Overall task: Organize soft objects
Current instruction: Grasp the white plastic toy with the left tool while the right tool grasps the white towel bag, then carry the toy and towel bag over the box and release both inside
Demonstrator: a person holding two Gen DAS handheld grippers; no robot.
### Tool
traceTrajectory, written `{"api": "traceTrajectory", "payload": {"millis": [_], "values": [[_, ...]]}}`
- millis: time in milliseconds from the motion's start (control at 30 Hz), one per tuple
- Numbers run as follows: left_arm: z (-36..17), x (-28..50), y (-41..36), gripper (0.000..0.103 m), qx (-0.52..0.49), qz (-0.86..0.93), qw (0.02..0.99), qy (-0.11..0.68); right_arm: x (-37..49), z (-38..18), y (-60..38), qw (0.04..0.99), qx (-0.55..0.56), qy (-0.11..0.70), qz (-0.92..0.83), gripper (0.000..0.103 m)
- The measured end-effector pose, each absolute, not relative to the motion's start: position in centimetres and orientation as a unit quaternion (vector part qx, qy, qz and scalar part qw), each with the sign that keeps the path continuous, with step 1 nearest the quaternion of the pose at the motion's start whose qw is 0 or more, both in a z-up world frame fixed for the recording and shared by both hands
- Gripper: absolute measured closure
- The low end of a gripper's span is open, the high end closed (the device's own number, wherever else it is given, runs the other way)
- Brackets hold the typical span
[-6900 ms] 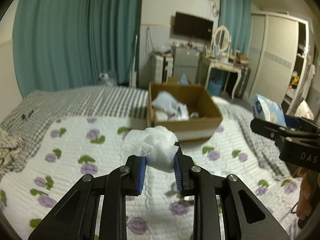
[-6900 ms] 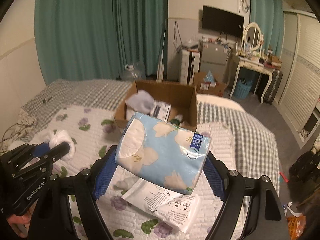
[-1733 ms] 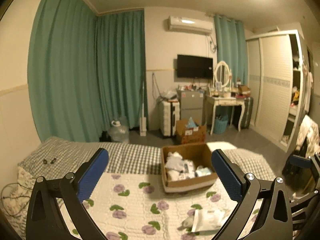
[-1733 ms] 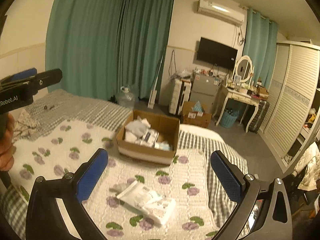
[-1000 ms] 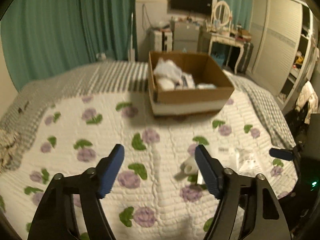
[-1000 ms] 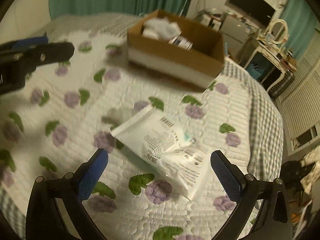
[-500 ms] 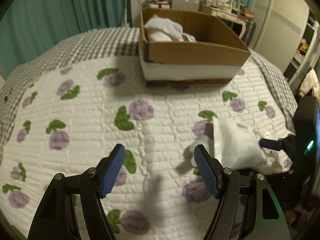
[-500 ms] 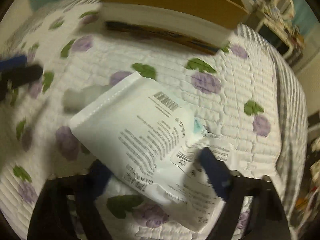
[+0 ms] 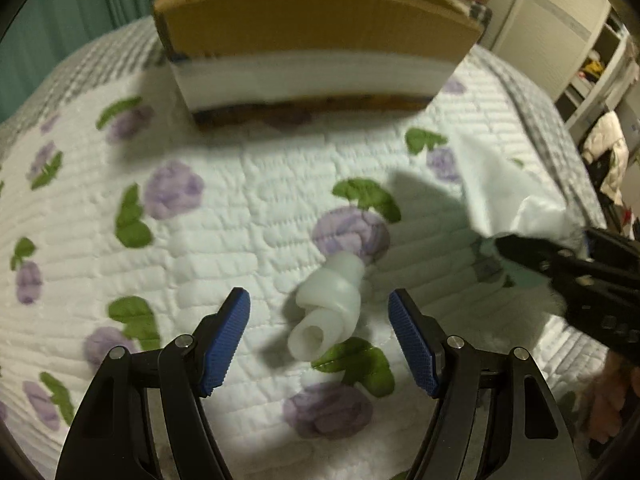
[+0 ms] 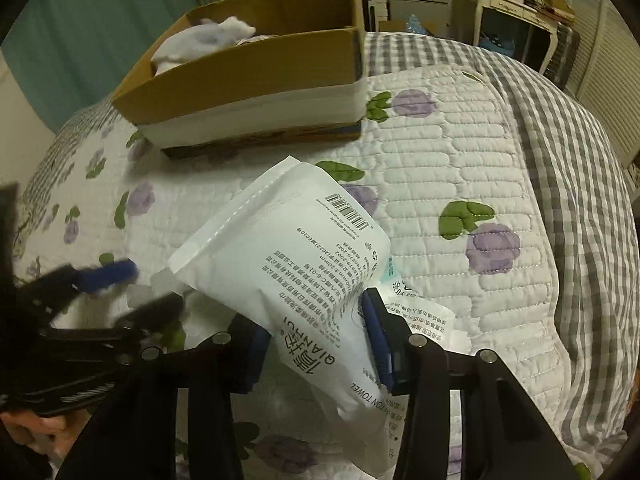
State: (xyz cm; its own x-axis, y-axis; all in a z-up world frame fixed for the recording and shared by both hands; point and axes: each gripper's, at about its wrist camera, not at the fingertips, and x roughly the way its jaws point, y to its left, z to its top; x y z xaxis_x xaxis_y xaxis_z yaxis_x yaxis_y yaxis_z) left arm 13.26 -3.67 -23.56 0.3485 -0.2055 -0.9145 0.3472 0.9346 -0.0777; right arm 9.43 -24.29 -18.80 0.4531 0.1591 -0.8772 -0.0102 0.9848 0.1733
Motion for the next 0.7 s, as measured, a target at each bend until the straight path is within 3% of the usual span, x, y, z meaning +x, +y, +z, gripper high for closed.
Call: {"api": "traceTrajectory", "payload": {"millis": [33, 100, 133, 400, 700], "values": [[-24.0, 13.3, -3.8, 0.034, 0.07, -0.166, 0.818, 0.547, 9.5, -18.9, -24.2, 0.849, 0.073, 0.521, 0.05, 0.059], [-25.0, 13.2, -4.0, 0.064, 0.092, -0.152, 0.818, 0.547, 9.4, -18.9, -24.1, 0.85, 0.07, 0.52, 0.05, 0.059], [-25.0, 13.1, -4.1, 0.073, 0.096, -0.149, 0.819, 0.545, 9.4, -19.0, -23.8, 0.851, 0.067, 0.519, 0.05, 0.059], [-21.2, 11.0, -2.6, 0.075, 0.076, -0.142, 0.851, 0.5, 8.1, -17.6, -23.8, 0.86, 0.076, 0.503, 0.049, 0.059], [-16.7, 7.4, -0.5, 0.075, 0.052, -0.137, 0.881, 0.45, 4.8, -12.3, -21.6, 0.891, 0.032, 0.452, 0.036, 0.06]]}}
